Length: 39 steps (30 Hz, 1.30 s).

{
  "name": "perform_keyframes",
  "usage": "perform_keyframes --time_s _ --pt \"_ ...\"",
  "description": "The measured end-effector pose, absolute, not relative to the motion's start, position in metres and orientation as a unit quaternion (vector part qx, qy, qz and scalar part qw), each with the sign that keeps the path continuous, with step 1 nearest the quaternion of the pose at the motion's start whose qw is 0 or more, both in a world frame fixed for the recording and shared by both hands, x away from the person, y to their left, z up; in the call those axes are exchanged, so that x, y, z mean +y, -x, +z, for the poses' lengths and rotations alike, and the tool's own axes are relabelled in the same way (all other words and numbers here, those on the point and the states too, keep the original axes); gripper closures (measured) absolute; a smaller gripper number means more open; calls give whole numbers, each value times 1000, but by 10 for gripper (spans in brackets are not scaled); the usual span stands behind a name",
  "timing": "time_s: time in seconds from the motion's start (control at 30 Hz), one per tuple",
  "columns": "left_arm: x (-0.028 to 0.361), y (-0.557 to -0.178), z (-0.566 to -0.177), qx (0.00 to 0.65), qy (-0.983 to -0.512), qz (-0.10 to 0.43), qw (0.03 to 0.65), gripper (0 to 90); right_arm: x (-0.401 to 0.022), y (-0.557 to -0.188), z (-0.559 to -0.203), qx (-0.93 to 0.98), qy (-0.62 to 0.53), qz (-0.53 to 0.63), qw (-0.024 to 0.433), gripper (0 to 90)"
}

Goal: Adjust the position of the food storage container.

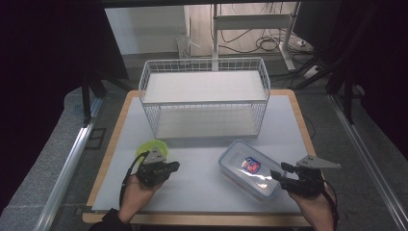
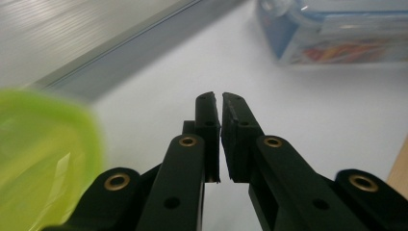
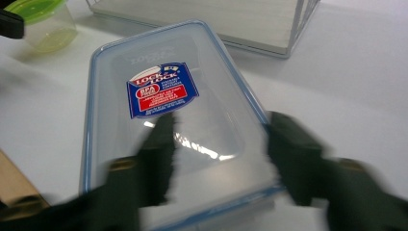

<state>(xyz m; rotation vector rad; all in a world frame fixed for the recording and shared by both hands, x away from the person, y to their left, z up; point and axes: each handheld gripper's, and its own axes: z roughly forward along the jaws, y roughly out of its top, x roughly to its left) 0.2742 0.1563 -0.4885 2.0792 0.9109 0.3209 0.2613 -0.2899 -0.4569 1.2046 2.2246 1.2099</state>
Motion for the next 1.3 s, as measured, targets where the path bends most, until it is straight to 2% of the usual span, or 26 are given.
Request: perform_keyframes --time_s 0.1,0.17,0.37,0.47,0.67,0.83,1.3 --pt "136 -281 -491 345 -834 123 412 863 -297 -256 -451 782 -425 420 176 822" --pt "124 -289 -493 337 -837 119 413 864 -301 -253 -448 780 -432 411 190 896" --pt "97 -314 -499 332 -835 101 426 863 -316 -247 -460 779 -471 372 182 897" --pt "86 -326 -501 334 -835 103 424 861 -322 -245 -469 778 -488 364 157 897" --pt "65 -347 -507 343 -829 90 433 860 -316 -249 -481 783 -501 350 117 895" --pt "52 -349 -511 334 -835 73 430 859 -309 -256 -486 787 -505 337 115 896" --pt "73 -339 -510 354 -833 61 421 900 -297 -302 -490 787 -496 345 125 897"
